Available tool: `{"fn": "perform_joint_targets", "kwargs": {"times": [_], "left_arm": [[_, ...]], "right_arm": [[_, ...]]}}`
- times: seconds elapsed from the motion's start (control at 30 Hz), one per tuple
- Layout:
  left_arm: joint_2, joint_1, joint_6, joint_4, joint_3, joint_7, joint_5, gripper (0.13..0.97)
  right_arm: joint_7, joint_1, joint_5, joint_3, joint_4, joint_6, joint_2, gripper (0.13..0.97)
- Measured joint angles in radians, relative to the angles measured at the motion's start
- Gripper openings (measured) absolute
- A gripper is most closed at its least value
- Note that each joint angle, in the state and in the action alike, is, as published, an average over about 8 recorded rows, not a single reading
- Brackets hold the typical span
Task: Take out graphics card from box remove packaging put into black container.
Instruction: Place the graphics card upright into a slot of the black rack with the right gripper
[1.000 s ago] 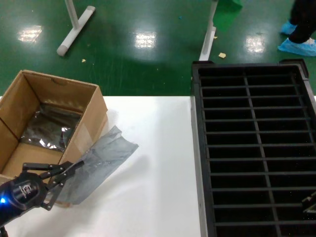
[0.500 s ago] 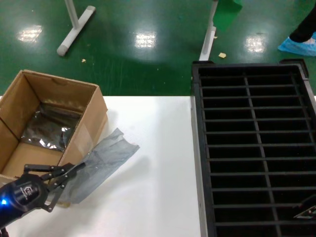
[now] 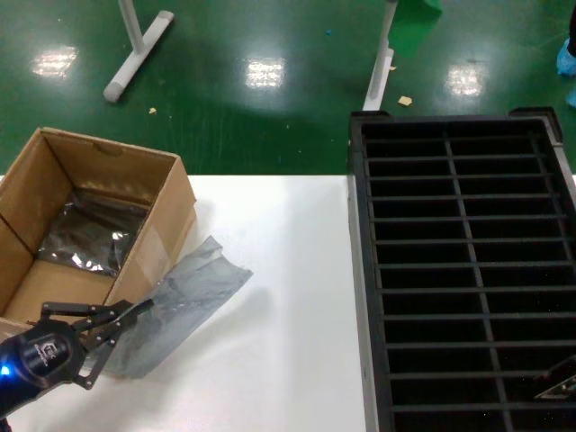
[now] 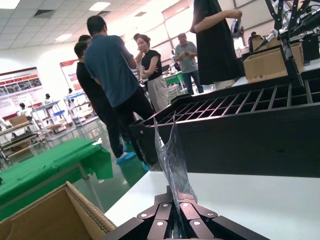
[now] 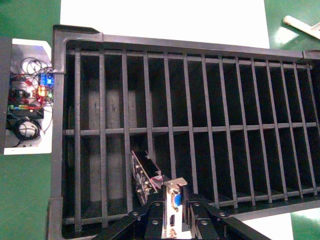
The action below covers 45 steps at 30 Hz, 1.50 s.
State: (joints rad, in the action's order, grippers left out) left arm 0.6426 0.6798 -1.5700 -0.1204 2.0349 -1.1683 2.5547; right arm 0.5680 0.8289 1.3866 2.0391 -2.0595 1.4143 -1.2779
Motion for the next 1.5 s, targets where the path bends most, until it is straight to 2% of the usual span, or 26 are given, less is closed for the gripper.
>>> {"fn": "perform_joint_targets", "kwargs": {"times": [0.47,1.07,1.5], "left_arm": [[-0.006,-0.001,0.000,0.010,-0.019,-0.003,-0.022,0.142],[0.000,-0.007,0.000,0.011,-0.031,-0.007,-0.034,0.142],[-0.001,-0.014,0.000,0.016,-0.041,-0.011,-0.042,0.142]], "right_arm": [[-0.010,-0.119,-0.005,-0.109,0.000,0.013,0.020,0.194],[0.024,-0.130,-0.028,-0.119,0.000,0.080,0.096,0.194],[-0.019,-0.151,-0.038,-0.129,0.000,0.089,0.097,0.194]]}}
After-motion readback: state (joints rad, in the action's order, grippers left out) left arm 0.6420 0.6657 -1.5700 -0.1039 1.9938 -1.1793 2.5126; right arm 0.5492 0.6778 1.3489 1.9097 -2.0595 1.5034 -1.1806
